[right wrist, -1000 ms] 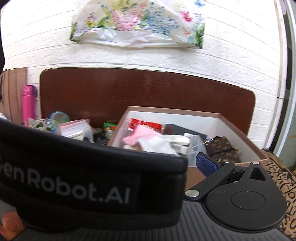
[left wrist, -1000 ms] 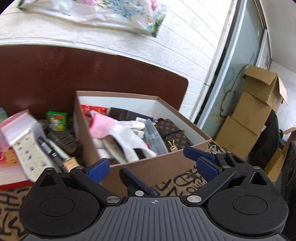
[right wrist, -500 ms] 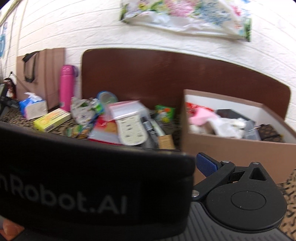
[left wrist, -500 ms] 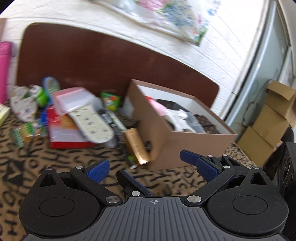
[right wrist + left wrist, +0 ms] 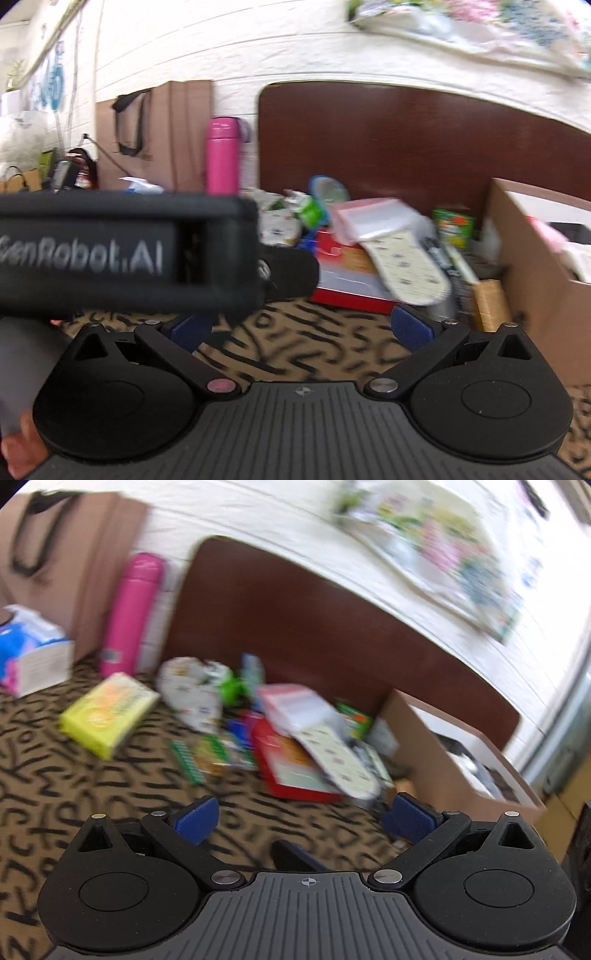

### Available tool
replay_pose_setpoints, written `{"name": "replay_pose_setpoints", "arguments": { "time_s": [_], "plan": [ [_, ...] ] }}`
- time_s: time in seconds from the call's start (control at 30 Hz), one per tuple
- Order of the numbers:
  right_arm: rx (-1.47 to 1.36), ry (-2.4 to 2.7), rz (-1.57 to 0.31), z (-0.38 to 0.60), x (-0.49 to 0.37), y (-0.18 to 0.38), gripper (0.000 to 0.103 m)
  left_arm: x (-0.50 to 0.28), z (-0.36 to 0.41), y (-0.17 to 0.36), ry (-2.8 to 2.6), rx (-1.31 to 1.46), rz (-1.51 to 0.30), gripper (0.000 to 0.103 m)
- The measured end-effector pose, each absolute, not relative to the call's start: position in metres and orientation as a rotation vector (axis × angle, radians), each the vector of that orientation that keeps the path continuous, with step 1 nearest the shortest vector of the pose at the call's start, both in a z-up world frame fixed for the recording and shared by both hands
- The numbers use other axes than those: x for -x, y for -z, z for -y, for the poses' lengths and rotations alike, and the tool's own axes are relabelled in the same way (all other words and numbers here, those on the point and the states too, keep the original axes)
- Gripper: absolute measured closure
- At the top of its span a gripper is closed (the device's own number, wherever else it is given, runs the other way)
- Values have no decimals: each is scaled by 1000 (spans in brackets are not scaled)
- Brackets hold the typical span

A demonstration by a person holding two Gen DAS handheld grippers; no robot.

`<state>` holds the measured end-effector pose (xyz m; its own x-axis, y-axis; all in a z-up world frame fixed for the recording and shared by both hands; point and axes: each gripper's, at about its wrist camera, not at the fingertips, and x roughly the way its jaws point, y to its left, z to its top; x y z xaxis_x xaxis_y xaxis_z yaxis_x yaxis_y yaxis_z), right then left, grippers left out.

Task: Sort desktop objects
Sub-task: 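Withdraw the left gripper from the box toward the yellow medicine box, then close the left gripper on the yellow medicine box and lift it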

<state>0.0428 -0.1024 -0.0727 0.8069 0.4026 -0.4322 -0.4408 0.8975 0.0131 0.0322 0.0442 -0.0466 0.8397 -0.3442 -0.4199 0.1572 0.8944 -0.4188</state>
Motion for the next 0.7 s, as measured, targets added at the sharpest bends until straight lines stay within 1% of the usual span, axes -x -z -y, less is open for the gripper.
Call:
{"name": "replay_pose_setpoints", "arguments": {
  "time_s": [0.17,0.27,0.5,0.7],
  "plan": [
    [88,-537,-448,73,-60,74,0,-46,-85,50,186,385,-503,0],
    [121,-581,-461,52,-73,77,1,-61,-106,50,146,380,-504,2],
    [211,-679,-474,8,-103,91,4,-105,-144,56,71,316,-528,2],
    [234,-731,-492,-19,-122,98,8,-140,-167,66,58,273,-587,2]
  ]
}}
